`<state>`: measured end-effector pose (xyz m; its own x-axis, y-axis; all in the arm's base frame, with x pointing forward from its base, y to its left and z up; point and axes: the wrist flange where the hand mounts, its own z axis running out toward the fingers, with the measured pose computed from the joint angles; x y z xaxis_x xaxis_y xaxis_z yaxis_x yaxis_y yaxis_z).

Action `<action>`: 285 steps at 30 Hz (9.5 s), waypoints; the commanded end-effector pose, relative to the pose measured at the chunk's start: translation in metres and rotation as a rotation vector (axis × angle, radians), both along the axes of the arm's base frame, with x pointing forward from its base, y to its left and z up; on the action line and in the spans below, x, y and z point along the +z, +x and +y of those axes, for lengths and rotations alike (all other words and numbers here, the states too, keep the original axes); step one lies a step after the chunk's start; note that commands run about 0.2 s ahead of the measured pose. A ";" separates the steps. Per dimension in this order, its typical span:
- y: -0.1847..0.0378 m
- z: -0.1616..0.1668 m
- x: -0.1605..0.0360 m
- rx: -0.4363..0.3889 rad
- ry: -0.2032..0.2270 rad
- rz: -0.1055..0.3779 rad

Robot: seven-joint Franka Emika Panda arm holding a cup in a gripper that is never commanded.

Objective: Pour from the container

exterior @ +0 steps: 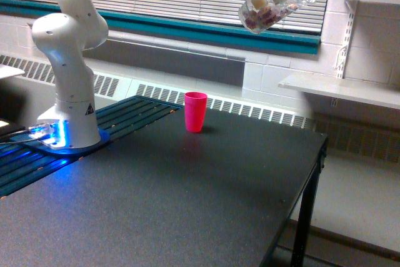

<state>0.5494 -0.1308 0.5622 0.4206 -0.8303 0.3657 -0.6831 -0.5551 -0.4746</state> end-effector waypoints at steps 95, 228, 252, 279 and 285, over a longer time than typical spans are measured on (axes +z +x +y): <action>-0.218 0.286 -0.162 0.893 -0.345 0.154; -0.338 0.353 -0.281 1.417 -0.740 0.496; -0.334 0.364 -0.280 1.432 -0.794 0.496; -0.318 0.373 -0.271 1.456 -0.881 0.491; -0.317 0.376 -0.270 1.472 -0.902 0.492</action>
